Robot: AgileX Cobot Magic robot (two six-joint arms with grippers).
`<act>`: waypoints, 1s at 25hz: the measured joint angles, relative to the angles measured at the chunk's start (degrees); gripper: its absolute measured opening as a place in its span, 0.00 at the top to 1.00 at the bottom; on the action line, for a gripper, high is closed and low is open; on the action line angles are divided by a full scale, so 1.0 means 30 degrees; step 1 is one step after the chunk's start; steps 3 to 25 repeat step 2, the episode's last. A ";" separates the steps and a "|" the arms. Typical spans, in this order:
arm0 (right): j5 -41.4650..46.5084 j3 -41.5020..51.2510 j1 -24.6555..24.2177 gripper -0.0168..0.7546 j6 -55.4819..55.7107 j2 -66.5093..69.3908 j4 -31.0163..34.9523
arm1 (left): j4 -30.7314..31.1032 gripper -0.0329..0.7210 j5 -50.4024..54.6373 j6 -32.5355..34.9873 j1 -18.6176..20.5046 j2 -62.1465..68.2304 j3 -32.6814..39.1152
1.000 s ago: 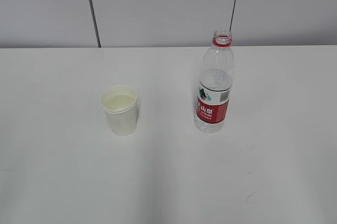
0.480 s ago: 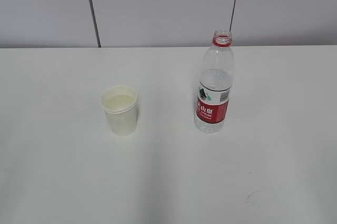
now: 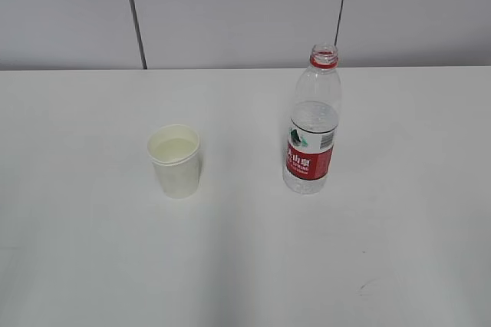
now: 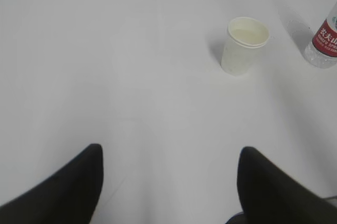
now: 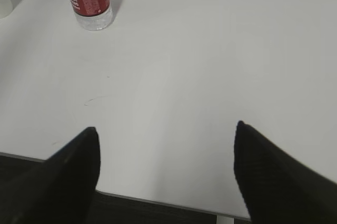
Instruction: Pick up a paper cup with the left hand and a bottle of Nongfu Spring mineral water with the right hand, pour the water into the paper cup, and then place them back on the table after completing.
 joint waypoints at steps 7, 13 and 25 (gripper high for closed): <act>0.0000 0.0000 0.0000 0.22 0.0000 0.0000 0.0000 | 0.0000 0.31 0.0000 0.0000 0.0000 0.0000 0.0000; 0.0000 0.0000 0.0000 0.22 0.0000 0.0000 0.0000 | 0.0000 0.31 0.0000 0.0000 0.0000 0.0000 0.0000; 0.0000 0.0000 0.0000 0.22 0.0000 0.0000 0.0000 | 0.0000 0.31 0.0000 0.0000 0.0000 0.0000 0.0000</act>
